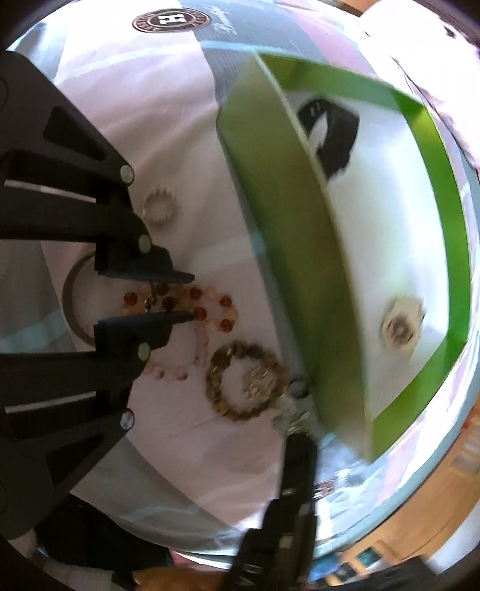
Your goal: Organize jewelry
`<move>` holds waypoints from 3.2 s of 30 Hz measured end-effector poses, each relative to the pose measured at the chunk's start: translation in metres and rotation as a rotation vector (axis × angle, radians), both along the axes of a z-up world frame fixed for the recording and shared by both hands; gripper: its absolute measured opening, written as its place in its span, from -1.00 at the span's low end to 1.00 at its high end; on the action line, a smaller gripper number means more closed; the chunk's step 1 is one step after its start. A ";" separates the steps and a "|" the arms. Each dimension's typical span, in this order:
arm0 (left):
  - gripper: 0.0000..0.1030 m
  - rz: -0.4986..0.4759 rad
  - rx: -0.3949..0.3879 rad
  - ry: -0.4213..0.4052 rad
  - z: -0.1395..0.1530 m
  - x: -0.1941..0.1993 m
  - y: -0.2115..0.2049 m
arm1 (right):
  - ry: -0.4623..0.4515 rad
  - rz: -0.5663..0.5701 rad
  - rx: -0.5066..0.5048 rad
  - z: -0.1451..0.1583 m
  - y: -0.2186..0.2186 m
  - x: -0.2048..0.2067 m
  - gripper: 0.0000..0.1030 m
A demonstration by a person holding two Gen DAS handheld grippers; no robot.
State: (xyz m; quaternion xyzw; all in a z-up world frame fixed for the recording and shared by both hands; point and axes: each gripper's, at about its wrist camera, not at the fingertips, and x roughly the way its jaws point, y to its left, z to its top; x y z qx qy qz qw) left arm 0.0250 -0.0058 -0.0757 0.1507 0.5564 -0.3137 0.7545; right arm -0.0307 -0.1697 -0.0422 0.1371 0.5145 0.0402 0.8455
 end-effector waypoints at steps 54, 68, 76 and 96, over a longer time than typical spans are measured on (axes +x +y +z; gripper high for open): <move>-0.09 0.187 -0.089 0.055 -0.008 0.039 0.020 | 0.180 -0.105 -0.161 -0.031 -0.020 -0.002 -0.19; 0.01 0.125 0.075 -0.054 -0.022 0.033 0.003 | 0.212 -0.101 -0.187 -0.040 -0.024 0.001 -0.19; 0.48 0.126 0.106 -0.030 -0.026 0.032 -0.007 | 0.214 -0.090 -0.202 -0.048 -0.020 0.000 -0.19; -0.68 0.136 0.087 -0.068 -0.022 0.032 0.005 | 0.213 -0.078 -0.215 -0.054 -0.012 0.002 -0.17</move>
